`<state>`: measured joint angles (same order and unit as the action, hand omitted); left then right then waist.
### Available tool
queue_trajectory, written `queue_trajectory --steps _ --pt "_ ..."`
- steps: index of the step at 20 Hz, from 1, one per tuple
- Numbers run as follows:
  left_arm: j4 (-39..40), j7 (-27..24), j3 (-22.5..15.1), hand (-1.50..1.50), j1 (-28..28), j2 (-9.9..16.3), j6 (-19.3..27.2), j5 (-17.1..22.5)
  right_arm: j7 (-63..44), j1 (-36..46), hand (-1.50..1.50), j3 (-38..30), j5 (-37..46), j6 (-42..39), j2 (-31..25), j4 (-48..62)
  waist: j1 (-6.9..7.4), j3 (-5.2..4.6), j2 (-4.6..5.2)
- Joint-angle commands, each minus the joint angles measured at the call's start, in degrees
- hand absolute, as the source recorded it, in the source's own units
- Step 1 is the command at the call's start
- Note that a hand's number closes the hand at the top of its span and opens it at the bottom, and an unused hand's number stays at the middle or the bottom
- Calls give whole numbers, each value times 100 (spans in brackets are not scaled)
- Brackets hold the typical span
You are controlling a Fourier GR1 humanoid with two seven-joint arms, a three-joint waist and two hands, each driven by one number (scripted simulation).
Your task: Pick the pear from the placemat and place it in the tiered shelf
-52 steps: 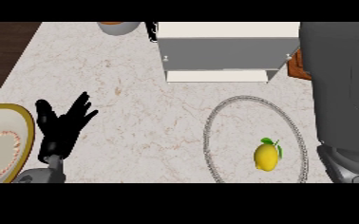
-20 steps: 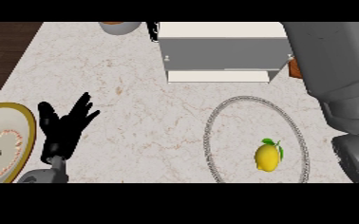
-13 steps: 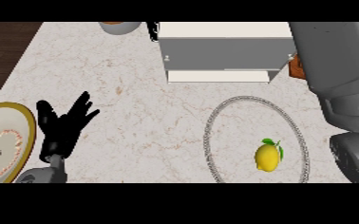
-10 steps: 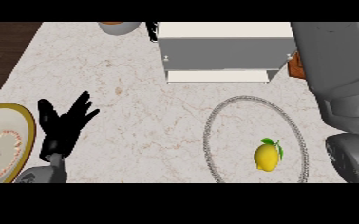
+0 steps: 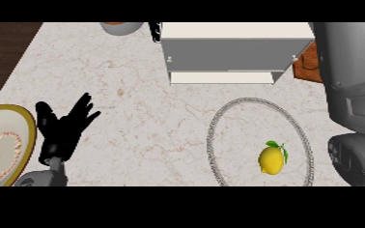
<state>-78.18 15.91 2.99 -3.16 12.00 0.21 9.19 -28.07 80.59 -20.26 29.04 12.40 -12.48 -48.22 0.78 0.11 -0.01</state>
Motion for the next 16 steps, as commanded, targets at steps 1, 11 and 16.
queue_trajectory --steps 1,11,16 --pt "-20 -62 89 0 262 93 -195 111 -7 115 -150 -358 -152 410 -366 -69 10 -12 9" --pt "-82 343 10 0 3 -15 49 -33 -739 -392 -150 -607 48 999 -1171 -656 -140 -9 -29" --pt "-160 163 58 0 243 -60 37 -29 -685 -1010 -150 -1105 -688 282 -1868 -1253 -124 -8 -25"
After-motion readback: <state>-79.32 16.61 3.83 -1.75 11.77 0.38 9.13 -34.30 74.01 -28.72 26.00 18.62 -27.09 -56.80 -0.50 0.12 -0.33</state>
